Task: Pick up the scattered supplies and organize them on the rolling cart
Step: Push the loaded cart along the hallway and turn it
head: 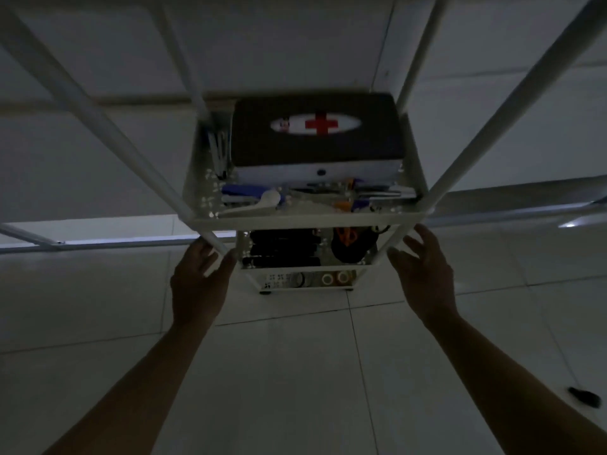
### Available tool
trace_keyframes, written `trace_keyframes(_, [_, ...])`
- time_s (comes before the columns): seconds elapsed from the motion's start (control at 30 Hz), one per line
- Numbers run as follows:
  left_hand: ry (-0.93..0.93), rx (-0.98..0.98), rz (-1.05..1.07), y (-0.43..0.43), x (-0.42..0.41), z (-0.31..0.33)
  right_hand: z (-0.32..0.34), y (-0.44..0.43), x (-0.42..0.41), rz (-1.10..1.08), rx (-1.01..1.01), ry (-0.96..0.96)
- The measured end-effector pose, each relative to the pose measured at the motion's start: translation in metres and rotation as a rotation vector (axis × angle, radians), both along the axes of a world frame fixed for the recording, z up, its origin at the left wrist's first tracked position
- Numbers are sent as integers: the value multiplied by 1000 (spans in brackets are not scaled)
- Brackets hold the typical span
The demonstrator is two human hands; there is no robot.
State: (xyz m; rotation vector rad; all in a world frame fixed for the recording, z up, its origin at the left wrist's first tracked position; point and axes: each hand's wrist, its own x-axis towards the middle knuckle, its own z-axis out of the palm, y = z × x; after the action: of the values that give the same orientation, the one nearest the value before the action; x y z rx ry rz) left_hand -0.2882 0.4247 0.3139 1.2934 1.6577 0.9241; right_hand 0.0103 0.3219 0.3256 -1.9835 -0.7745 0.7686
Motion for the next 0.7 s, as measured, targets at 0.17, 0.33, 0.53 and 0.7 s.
trace_keyframes(0.17, [277, 304, 45, 14, 9, -39, -44, 20, -3, 32, 79, -353])
trace_keyframes(0.33, [279, 430, 30, 17, 5, -58, -61, 19, -4, 9, 160, -414])
trace_keyframes(0.53, [296, 418, 40, 17, 7, -57, -61, 26, -14, -45, 168, -373])
trace_keyframes(0.7, [93, 176, 103, 9, 8, -55, -64, 18, -13, -21, 123, -220])
